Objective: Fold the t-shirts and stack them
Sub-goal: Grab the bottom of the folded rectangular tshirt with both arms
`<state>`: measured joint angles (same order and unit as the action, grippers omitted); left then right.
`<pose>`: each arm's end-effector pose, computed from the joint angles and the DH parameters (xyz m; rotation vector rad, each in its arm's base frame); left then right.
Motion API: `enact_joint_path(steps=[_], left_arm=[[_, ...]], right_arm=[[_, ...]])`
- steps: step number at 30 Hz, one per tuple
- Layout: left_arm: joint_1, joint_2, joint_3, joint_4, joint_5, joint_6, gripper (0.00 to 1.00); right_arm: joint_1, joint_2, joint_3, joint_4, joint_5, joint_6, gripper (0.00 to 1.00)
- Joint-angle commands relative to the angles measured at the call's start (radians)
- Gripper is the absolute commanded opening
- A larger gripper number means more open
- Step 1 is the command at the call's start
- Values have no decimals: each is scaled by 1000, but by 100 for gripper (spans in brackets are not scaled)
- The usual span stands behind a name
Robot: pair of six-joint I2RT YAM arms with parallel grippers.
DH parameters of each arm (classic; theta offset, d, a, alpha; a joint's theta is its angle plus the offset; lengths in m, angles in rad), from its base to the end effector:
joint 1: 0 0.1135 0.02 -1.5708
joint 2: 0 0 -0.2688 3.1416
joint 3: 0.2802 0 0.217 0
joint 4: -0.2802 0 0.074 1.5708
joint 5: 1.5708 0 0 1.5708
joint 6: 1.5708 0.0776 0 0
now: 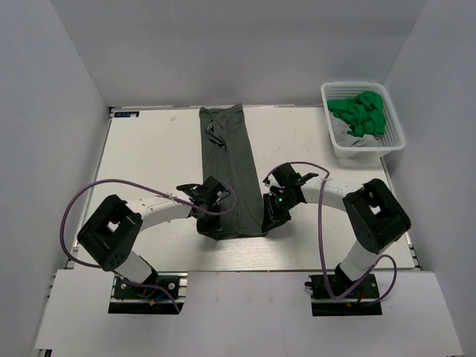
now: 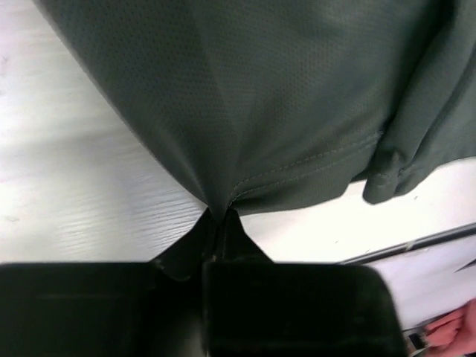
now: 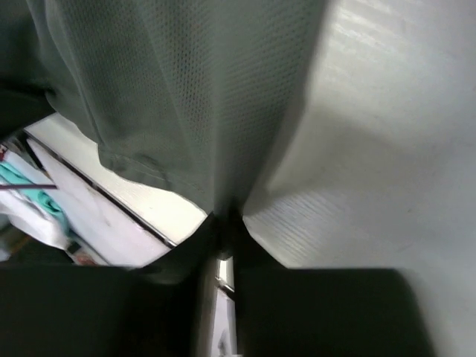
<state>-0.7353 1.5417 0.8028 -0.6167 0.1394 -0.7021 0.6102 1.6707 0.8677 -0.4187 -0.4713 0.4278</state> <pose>0.1700 -0.1683 0.1387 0.0736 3.0474 -0.3770 0.2124 0.1915 0.1381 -0.3927 2.9239 0.8723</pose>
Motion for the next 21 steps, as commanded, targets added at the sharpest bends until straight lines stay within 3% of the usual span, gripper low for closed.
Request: enact_joint_path(steps=[1,3,14,21], left_arm=[[-18,0,22,-9,-12,-2,0],[-27,-14,41,-28,-12,-13,0],[-70,-135,81,-189,86,-114,0],[-55,-72,240,-295,31,-94,0]], right_arm=[[8,-3,-1,-26,-33,2,8],[10,-20,4,-37,-50,-1,0],[59,-196,-91,-137,-75,55,0],[43,-139,56,-210,-6,71,0]])
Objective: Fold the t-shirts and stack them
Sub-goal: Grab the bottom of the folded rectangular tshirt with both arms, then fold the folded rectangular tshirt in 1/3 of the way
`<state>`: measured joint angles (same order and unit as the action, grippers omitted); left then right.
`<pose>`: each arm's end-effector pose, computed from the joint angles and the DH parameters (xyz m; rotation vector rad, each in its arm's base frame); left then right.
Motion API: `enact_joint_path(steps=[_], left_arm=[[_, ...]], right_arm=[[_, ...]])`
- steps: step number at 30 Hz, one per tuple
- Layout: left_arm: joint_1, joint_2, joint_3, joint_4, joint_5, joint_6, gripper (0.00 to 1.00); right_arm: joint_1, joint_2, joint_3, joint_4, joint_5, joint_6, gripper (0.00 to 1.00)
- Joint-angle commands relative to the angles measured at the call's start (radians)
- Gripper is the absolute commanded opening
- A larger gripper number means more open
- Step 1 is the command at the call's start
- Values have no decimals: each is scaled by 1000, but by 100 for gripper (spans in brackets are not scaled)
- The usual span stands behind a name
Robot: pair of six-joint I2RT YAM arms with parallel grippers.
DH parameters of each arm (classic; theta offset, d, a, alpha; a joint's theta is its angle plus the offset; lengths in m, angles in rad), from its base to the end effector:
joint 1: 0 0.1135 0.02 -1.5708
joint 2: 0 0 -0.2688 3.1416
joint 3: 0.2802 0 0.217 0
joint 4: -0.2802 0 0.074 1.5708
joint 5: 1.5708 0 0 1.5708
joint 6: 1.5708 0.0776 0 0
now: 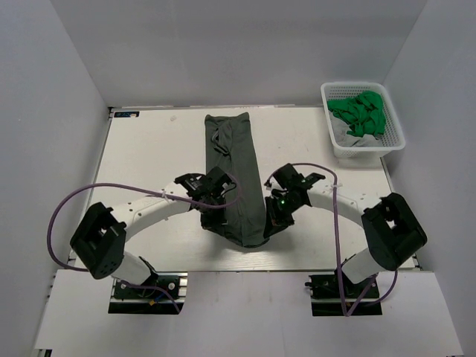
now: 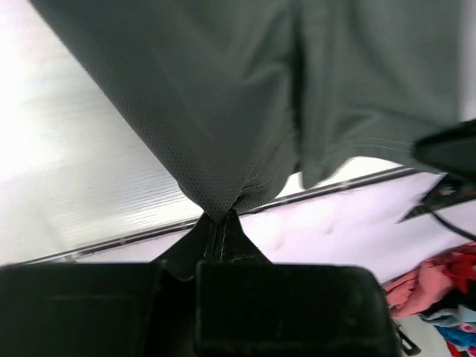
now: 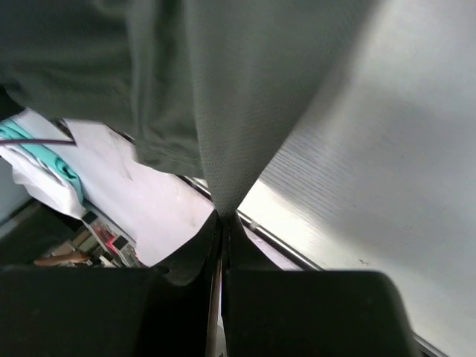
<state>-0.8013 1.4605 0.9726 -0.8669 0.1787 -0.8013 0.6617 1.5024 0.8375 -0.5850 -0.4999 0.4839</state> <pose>0.1536 -0.1784 0.1890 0.0300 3.0893 -0.4331 0.1725 0.1815 0.1654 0.3899 -2.9777 -0.9069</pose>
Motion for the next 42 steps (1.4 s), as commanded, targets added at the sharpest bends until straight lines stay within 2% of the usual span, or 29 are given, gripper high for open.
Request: enact_joint_path(steps=[1,4,10,21,31,42], left_arm=[[20,9,81,-44,-8,5,0],[31,56,161,-101,-103,-4,0],[82,167,326,-230,-208,14,0],[228,256,595,-207,-260,100,0],[315,349,657,-110,-223,122,0],[372,448,684,-40,-202,132,0]], right_arm=[[-11,39,133,-58,26,15,0],[-30,97,213,-82,35,15,0],[-86,186,362,-119,52,9,0],[-145,327,690,-164,57,-8,0],[-189,489,914,-154,43,5,0],[-231,651,1048,-116,41,27,0]])
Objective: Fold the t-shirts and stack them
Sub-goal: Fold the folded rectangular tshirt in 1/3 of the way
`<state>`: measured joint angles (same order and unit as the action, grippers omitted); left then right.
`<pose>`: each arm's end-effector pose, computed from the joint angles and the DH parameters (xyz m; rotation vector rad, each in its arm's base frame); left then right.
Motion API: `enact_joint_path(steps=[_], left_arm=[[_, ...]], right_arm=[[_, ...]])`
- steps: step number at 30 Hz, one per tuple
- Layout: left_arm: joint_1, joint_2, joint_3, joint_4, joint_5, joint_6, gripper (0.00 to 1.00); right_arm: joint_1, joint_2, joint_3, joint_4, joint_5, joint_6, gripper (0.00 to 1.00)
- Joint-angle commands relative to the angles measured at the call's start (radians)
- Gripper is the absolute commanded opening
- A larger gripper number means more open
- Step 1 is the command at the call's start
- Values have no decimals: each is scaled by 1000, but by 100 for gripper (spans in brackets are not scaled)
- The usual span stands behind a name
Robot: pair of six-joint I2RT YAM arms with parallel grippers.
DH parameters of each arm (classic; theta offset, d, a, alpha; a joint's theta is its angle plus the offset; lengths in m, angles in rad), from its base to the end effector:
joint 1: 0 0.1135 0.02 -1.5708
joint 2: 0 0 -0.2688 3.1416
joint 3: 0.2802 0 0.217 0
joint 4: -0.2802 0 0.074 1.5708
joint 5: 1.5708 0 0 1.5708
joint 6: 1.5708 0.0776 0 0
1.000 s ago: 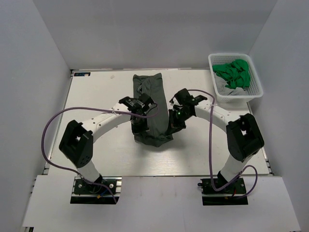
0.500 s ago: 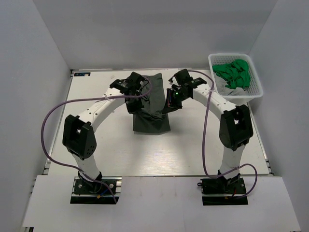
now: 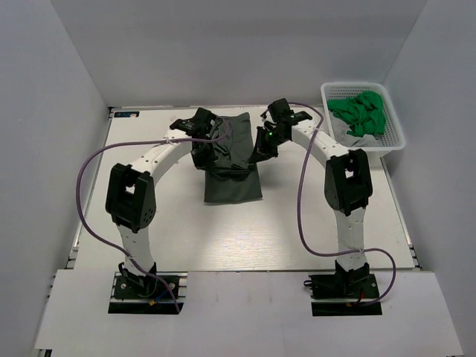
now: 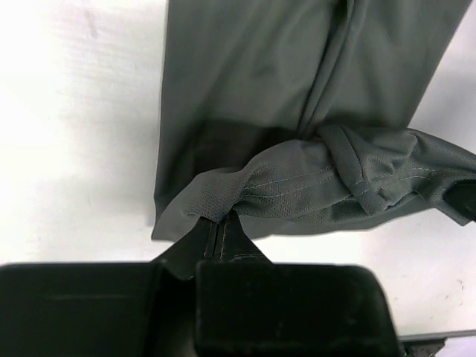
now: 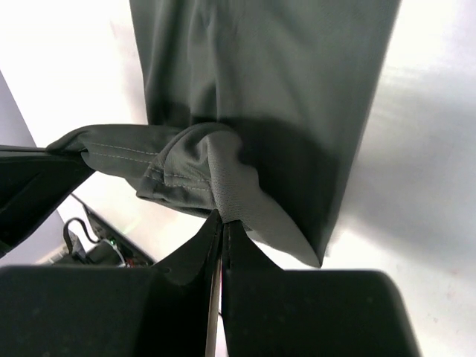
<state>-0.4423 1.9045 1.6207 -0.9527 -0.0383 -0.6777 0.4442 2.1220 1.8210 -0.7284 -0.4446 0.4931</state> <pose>0.3400 -0.1577 0.2235 -0.3415 2.8102 -0.2078 0.3938 0.2244 0.2145 -0.1041 2.7238 0.8896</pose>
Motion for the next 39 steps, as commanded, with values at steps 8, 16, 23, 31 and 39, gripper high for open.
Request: enact_joint_path(steps=[8,16,23,31,39], left_arm=[[59,71,45,132,34,0,0],[135,197,206,167,31,0,70],[192,275,452,98,57,36,100],[159,-14,15,189,123,122,100],[114,-300,-519,305,268,63,100]], right_arm=[[-32,96,73,159,-52,68,0],[-71,231,236,307,-146,220,54],[-114,195,258,333,-109,223,90],[-82,-67,-56,218,67,-79,90],[-45,-316,-600,359,-15,-74,90]])
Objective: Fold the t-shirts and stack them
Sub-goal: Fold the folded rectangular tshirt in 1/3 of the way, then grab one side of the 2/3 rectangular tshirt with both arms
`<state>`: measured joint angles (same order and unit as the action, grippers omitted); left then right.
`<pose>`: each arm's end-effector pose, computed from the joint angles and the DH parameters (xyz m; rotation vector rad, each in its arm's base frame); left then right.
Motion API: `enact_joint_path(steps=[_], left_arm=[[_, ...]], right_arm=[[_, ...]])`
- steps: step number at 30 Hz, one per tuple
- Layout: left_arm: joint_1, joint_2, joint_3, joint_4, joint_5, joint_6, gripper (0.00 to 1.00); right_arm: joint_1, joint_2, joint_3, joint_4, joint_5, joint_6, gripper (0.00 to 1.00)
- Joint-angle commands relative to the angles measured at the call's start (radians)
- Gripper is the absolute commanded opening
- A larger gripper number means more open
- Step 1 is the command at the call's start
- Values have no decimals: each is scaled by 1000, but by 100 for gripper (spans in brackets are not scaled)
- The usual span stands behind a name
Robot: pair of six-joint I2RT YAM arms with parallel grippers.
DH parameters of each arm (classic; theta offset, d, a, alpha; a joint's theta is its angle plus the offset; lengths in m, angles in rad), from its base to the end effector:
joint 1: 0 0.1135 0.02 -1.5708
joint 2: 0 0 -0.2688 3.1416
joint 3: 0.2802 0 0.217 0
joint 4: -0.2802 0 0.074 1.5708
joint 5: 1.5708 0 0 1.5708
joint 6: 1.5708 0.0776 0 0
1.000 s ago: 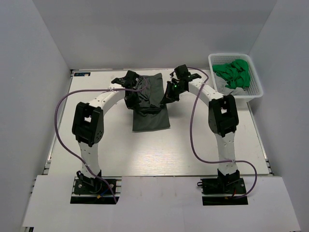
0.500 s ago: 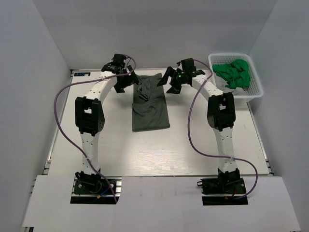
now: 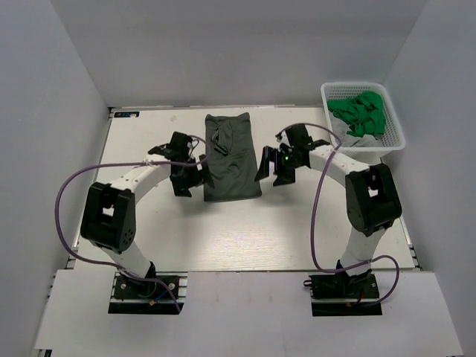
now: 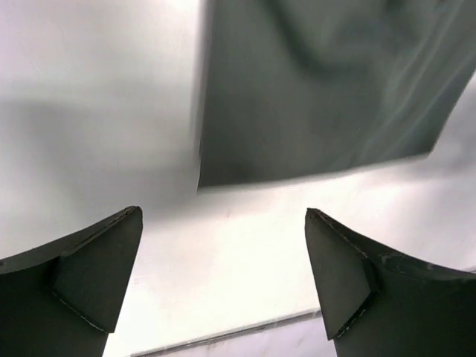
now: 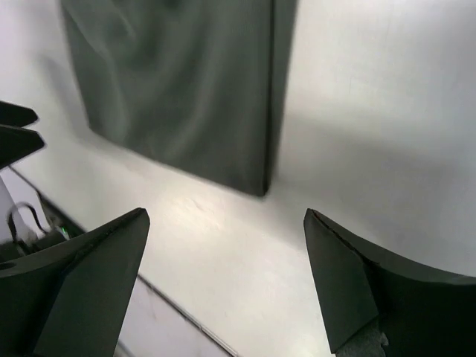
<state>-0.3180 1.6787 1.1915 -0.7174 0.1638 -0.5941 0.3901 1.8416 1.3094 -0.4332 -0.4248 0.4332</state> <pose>0.2955 -0.1106 0.1956 -0.3494 2.8303 -0.4427 0.3434 0.1758 0.1994 -0.1203 2.6305 0.8475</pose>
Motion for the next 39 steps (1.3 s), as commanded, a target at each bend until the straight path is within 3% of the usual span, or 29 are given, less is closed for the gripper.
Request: enact_joint_path(steps=[1,9,12,15,18,19,22,23,25,26,30,34,39], left_arm=[[-22,-74,-113,70,66,-30,100],[-53,-50,-164,134,0,-53,100],[-53,-4,-155,159,-10,-62,95],[-53,27,-155,182,-1,-62,77],[-53,53,-155,191,-1,-62,66],[-53,53,-164,206,-1,-62,58],[-53,94,-164,217,11,-73,40],[-62,95,-164,217,11,-73,26],[-62,107,-173,217,34,-73,8],[-62,107,-182,217,34,-73,2],[-62,82,-191,191,34,-82,0],[-62,-9,-191,127,34,-82,0],[-81,-155,-162,-89,107,-72,0]], right_arm=[[19,-47,-108,76,-45,-5,90],[49,-4,-168,189,-68,32,90],[53,48,-159,205,-74,53,90],[56,77,-151,215,-72,76,90],[56,94,-159,226,-66,81,89],[61,96,-162,228,-62,81,89],[59,111,-174,255,-61,93,69],[62,111,-182,254,-68,96,56],[64,108,-197,266,-69,104,43],[66,107,-199,267,-65,107,23],[67,82,-220,264,-58,116,0],[78,4,-234,202,-63,95,0],[84,-143,-254,-54,-164,32,0]])
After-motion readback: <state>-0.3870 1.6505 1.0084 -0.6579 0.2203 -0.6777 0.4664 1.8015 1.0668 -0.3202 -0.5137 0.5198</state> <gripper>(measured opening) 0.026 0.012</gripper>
